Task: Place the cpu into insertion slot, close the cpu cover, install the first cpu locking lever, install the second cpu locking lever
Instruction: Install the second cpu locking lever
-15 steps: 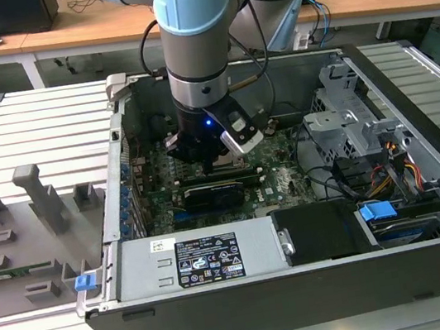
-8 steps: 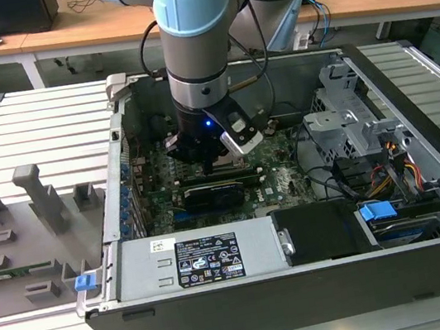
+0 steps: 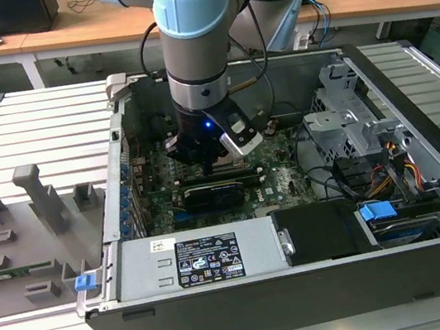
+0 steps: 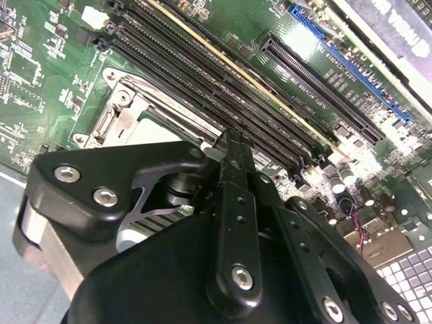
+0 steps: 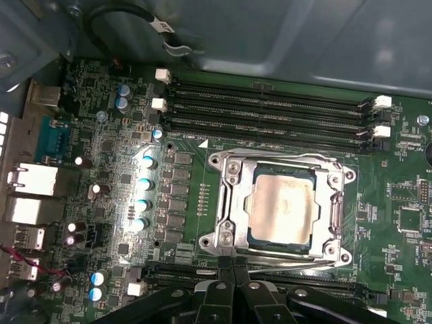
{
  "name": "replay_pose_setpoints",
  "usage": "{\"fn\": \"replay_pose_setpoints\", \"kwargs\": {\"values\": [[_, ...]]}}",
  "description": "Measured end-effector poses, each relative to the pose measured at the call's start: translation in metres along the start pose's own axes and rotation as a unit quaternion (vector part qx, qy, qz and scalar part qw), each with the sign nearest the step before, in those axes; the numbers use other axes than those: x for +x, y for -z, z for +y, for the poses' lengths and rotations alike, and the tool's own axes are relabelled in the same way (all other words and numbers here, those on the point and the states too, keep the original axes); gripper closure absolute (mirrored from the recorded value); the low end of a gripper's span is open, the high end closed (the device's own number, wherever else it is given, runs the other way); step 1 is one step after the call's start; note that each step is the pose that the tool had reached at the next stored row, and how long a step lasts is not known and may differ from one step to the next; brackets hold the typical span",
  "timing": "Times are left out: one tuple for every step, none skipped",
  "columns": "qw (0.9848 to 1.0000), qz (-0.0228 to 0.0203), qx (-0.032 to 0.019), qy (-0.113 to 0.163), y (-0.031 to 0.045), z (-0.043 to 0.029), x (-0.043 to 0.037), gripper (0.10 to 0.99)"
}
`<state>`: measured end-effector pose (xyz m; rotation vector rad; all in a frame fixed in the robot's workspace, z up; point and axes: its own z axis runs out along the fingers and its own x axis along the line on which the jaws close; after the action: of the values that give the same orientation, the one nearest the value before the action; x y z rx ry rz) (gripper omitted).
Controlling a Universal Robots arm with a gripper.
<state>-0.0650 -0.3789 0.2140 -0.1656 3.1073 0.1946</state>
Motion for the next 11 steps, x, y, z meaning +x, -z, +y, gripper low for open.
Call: {"fn": "replay_pose_setpoints", "kwargs": {"values": [[1.0, 0.0, 0.0, 0.0, -0.0005, -0.0001, 0.0002, 0.976], [1.0, 0.0, 0.0, 0.0, -0.0006, -0.0001, 0.0002, 0.976], [1.0, 0.0, 0.0, 0.0, -0.0007, -0.0001, 0.0002, 0.976], [1.0, 0.0, 0.0, 0.0, -0.0009, -0.0002, 0.0003, 0.976], [1.0, -0.0001, -0.0003, 0.0, -0.0014, -0.0004, 0.0003, 0.976], [1.0, -0.0001, -0.0004, 0.0, -0.0015, -0.0011, 0.0003, 0.976], [1.0, -0.0001, -0.0006, 0.0, -0.0015, -0.0018, 0.0004, 0.976], [1.0, -0.0001, -0.001, 0.0, -0.0014, -0.0028, 0.0005, 0.976], [1.0, -0.0002, -0.0014, 0.0, -0.0013, -0.0039, 0.0006, 0.976], [1.0, -0.0002, -0.0015, 0.0, -0.0012, -0.0045, 0.0007, 0.976], [1.0, -0.0002, -0.0019, 0.0, -0.0011, -0.0053, 0.0008, 0.976]]}}
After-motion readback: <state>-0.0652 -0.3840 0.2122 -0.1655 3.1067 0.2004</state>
